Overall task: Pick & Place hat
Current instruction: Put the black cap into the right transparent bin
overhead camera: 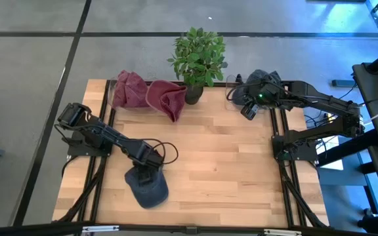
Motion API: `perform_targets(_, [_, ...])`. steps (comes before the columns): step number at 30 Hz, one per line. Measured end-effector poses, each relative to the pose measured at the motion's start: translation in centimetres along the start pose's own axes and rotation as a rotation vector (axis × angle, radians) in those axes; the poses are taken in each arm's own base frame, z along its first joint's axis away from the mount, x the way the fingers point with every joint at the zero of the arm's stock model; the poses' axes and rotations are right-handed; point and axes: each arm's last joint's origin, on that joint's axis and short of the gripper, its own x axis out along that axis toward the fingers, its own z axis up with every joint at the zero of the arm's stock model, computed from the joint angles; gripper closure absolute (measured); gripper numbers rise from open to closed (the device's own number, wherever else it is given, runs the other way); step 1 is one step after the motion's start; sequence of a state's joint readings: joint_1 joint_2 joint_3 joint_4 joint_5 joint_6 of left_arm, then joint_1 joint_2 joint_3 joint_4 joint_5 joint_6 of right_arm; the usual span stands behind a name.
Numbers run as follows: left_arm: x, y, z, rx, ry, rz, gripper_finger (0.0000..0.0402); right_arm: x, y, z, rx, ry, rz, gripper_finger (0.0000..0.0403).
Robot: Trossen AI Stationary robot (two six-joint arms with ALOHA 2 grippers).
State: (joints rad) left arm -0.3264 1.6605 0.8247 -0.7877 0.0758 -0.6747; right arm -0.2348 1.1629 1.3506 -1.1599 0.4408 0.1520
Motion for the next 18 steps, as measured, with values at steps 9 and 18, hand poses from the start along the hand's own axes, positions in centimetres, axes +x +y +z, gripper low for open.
perform_targets(9, [-4.6,0.2,3.0,0.188,-0.210,0.013,0.0396,0.0,0.0,0.0,0.000,0.000,0.000,0.0210])
perform_targets(18, [-13.0,0.4,7.0,0.355,-0.482,-0.013,0.0397,0.0,0.0,0.0,-0.005,0.000,0.000,0.0210])
